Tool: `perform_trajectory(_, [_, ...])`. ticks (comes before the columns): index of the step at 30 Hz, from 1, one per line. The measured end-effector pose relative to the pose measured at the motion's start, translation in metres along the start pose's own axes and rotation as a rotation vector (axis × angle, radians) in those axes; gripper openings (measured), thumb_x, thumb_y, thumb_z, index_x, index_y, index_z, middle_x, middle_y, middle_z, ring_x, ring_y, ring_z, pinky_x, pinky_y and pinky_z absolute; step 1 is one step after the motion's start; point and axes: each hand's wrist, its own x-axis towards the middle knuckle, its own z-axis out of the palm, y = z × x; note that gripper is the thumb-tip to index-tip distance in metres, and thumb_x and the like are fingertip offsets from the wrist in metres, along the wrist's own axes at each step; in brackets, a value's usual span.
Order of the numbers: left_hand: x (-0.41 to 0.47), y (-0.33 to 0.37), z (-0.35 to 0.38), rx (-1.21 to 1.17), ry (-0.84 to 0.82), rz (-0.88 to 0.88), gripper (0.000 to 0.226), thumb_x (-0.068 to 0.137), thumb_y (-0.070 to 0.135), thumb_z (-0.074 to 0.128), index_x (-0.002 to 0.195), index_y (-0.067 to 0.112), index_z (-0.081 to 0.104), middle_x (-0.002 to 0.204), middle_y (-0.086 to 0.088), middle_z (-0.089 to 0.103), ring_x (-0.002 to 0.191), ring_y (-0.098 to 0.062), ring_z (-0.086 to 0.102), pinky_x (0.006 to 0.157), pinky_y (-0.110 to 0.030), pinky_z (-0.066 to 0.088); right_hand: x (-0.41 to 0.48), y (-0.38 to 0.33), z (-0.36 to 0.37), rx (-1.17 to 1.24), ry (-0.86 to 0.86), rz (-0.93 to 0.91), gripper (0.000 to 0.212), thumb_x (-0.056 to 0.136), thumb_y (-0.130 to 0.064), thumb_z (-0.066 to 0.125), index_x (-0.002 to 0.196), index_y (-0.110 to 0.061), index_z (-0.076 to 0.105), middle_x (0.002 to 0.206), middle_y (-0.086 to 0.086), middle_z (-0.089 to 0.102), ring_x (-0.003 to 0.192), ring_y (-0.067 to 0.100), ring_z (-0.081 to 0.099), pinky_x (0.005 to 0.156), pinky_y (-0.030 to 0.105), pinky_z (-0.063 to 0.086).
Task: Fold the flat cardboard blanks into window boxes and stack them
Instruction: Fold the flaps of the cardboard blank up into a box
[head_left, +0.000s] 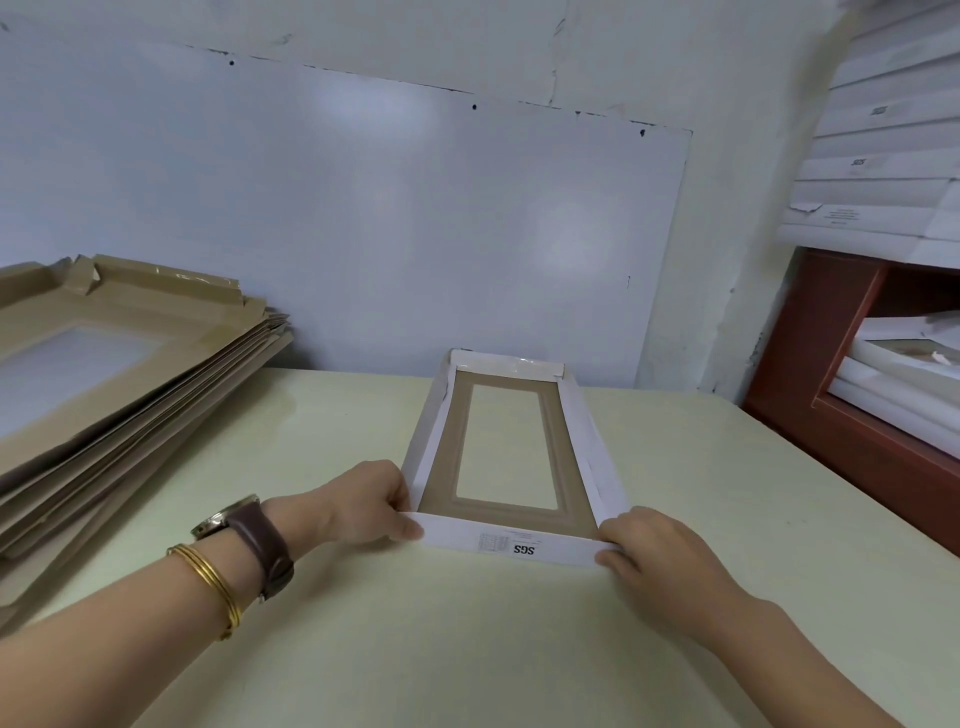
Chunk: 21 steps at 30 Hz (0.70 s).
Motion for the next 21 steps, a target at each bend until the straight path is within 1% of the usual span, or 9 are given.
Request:
perform_trajectory(4, [-0.001,0.000,0.007,0.003,0.067,0.000,0.037,0.083,0.029,0.070,0.061,0.013,0.046,0.064,0.002,0.042,0.057,-0.012,0.037,0.047,-0.017,0.026,0.001,0.003,0.002,0.065,0.006,0.022,0.031,0.095,-0.024,0.046,0.067,-0.020,0.033,0.071,-0.004,0.043,0.078,0.017,0.045,0.060,0.029,0.031])
perform_trajectory(7, [-0.003,0.002,0.009,0.035,0.085,0.027,0.026,0.084,0.033,0.068,0.073,0.013,0.056,0.073,0.002,0.049,0.062,-0.011,0.042,0.050,-0.015,0.030,0.000,0.003,0.003,0.144,0.018,0.026,0.029,0.093,-0.019,0.048,0.067,-0.021,0.034,0.070,-0.006,0.043,0.074,0.011,0.041,0.060,0.022,0.031])
perform_trajectory(9, [-0.005,0.003,0.010,0.042,0.091,0.050,0.019,0.085,0.034,0.065,0.078,0.018,0.058,0.075,0.008,0.050,0.063,-0.004,0.045,0.052,-0.012,0.033,-0.002,0.002,0.004,0.177,0.013,0.022,0.032,0.092,-0.019,0.049,0.066,-0.026,0.031,0.071,-0.010,0.041,0.074,0.008,0.038,0.061,0.019,0.031])
perform_trajectory(10, [-0.006,0.004,0.010,0.050,0.096,0.056,0.016,0.086,0.034,0.065,0.083,0.020,0.059,0.078,0.010,0.051,0.067,-0.002,0.046,0.054,-0.011,0.033,-0.003,0.001,0.005,0.178,0.010,0.023,0.033,0.093,-0.019,0.049,0.067,-0.028,0.030,0.071,-0.010,0.041,0.075,0.007,0.037,0.062,0.019,0.031])
perform_trajectory(12, [-0.008,0.007,0.011,0.097,0.105,0.057,0.021,0.087,0.037,0.063,0.096,0.019,0.062,0.089,0.008,0.053,0.079,-0.009,0.051,0.063,-0.016,0.037,-0.005,0.001,0.006,0.159,0.005,0.027,0.030,0.095,-0.021,0.046,0.069,-0.028,0.033,0.074,-0.009,0.044,0.079,0.010,0.039,0.064,0.023,0.032])
perform_trajectory(15, [-0.010,0.010,0.013,0.206,0.111,0.055,0.036,0.088,0.043,0.060,0.109,0.013,0.060,0.107,0.000,0.058,0.098,-0.019,0.054,0.081,-0.025,0.044,-0.005,0.000,0.005,0.090,-0.002,0.045,0.020,0.096,-0.022,0.042,0.077,-0.016,0.043,0.078,-0.004,0.049,0.082,0.015,0.043,0.069,0.028,0.037])
perform_trajectory(17, [-0.011,0.013,0.015,0.281,0.097,0.060,0.041,0.089,0.048,0.055,0.108,0.012,0.059,0.110,-0.003,0.058,0.103,-0.021,0.053,0.085,-0.028,0.044,-0.004,-0.001,0.003,0.060,-0.013,0.052,0.019,0.096,-0.022,0.041,0.079,-0.014,0.045,0.079,-0.003,0.049,0.082,0.019,0.047,0.070,0.030,0.039])
perform_trajectory(19, [-0.011,0.016,0.017,0.336,0.078,0.054,0.043,0.092,0.052,0.048,0.102,0.011,0.056,0.107,-0.005,0.055,0.100,-0.021,0.048,0.081,-0.028,0.040,-0.003,-0.003,0.002,0.048,-0.021,0.061,0.018,0.097,-0.022,0.041,0.080,-0.015,0.045,0.080,-0.002,0.049,0.083,0.021,0.049,0.071,0.031,0.041])
perform_trajectory(21, [-0.010,0.019,0.020,0.378,0.071,0.057,0.039,0.095,0.051,0.042,0.091,0.013,0.048,0.100,-0.004,0.049,0.094,-0.020,0.040,0.078,-0.028,0.035,-0.004,-0.005,0.002,0.044,-0.028,0.068,0.016,0.097,-0.020,0.040,0.082,-0.016,0.044,0.082,-0.002,0.049,0.084,0.021,0.050,0.072,0.032,0.041])
